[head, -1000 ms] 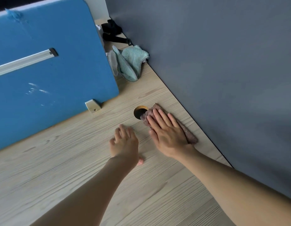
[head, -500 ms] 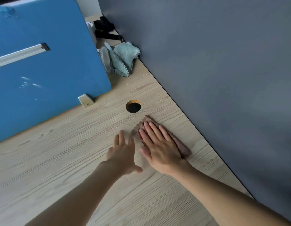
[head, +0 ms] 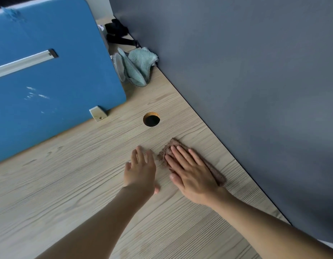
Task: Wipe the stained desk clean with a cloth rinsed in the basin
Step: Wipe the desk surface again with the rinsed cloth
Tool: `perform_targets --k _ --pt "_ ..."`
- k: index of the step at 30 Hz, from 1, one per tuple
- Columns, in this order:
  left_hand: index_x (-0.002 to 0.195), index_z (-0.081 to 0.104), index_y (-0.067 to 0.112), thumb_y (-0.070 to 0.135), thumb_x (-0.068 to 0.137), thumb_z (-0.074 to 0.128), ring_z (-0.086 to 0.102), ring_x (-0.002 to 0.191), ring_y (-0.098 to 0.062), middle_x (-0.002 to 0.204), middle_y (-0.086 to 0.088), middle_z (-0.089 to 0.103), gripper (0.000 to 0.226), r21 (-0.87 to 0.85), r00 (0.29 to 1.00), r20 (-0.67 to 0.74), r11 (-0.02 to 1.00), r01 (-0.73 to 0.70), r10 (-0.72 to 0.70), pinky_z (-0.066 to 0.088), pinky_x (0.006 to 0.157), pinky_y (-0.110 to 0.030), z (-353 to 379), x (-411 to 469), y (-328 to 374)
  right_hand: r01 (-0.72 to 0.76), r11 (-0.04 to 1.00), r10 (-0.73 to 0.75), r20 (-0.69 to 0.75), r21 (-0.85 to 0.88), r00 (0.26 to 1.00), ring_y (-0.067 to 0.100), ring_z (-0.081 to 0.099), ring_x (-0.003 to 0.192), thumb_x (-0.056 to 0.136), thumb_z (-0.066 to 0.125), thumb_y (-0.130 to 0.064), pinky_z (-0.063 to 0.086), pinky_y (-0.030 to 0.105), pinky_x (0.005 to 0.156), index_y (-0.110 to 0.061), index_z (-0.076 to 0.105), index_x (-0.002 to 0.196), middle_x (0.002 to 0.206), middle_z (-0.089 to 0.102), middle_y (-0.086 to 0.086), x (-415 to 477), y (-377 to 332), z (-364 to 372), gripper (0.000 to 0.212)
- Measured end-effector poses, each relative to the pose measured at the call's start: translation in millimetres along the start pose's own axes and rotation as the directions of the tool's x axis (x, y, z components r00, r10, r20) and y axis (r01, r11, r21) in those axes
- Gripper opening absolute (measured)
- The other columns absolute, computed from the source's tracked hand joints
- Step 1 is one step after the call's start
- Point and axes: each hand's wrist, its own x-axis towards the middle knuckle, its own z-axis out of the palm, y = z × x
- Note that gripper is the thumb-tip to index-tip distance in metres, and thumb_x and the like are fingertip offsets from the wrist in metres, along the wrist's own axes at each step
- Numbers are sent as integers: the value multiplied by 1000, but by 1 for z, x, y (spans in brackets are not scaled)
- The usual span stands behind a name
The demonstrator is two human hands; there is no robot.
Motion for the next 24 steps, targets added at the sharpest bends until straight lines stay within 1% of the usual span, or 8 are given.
perform_targets --k 2,4,6,8,12,15,20,24 --pt "156 -16 10 29 84 77 -17 150 -36 160 -24 -24 119 2 1000 12 1000 -5 5 10 122 -47 1 0 -2 -8 999 7 -16 -32 1000 14 6 154 106 18 -48 11 42 125 -23 24 158 167 15 1 6 18 -1 58" --pt "156 -14 9 38 82 78 -12 151 -38 161 -25 -19 121 13 1000 -7 1000 -21 21 12 122 -47 4 -3 -3 -131 991 129 -40 -42 991 14 7 154 106 14 -48 13 43 124 -23 23 158 167 16 1 17 29 -3 58" --pt "156 -4 7 46 83 75 5 150 -39 160 -26 -4 115 15 997 -51 999 -52 53 21 120 -46 7 -10 -1 -209 977 207 -56 -36 977 16 8 154 106 12 -49 15 45 124 -22 21 158 166 15 3 17 22 -1 59" --pt "155 2 6 51 82 74 15 146 -38 157 -26 6 112 -16 997 -19 997 -74 74 31 117 -43 14 -21 4 -207 978 206 -57 -22 977 18 6 155 106 11 -49 17 47 123 -20 21 158 166 14 4 7 3 3 60" --pt "154 -14 3 54 80 74 -8 150 -44 158 -32 -17 126 37 996 73 997 -62 59 19 121 -49 24 -33 18 -89 996 89 -9 -1 996 18 0 155 106 9 -49 13 46 124 -21 20 159 167 9 4 -21 -10 5 60" --pt "153 -17 1 54 83 71 -9 150 -44 158 -32 -18 125 71 999 43 997 -36 33 17 122 -50 27 -33 21 -50 999 49 -5 -21 999 13 3 154 107 14 -47 12 43 125 -25 22 158 167 11 0 -18 10 1 57" --pt "154 -15 2 51 81 74 -8 151 -42 160 -30 -16 124 76 999 21 997 -28 26 18 122 -49 28 -39 19 -221 975 221 -54 3 974 17 4 155 106 12 -49 18 47 123 -22 24 158 166 14 3 -24 -14 5 60" --pt "155 -12 3 39 80 78 -7 150 -43 159 -31 -15 122 68 999 17 997 -39 38 19 122 -49 25 -43 20 -70 998 70 -6 2 997 18 3 155 107 12 -50 10 45 124 -22 23 158 167 11 4 -57 -29 9 59"
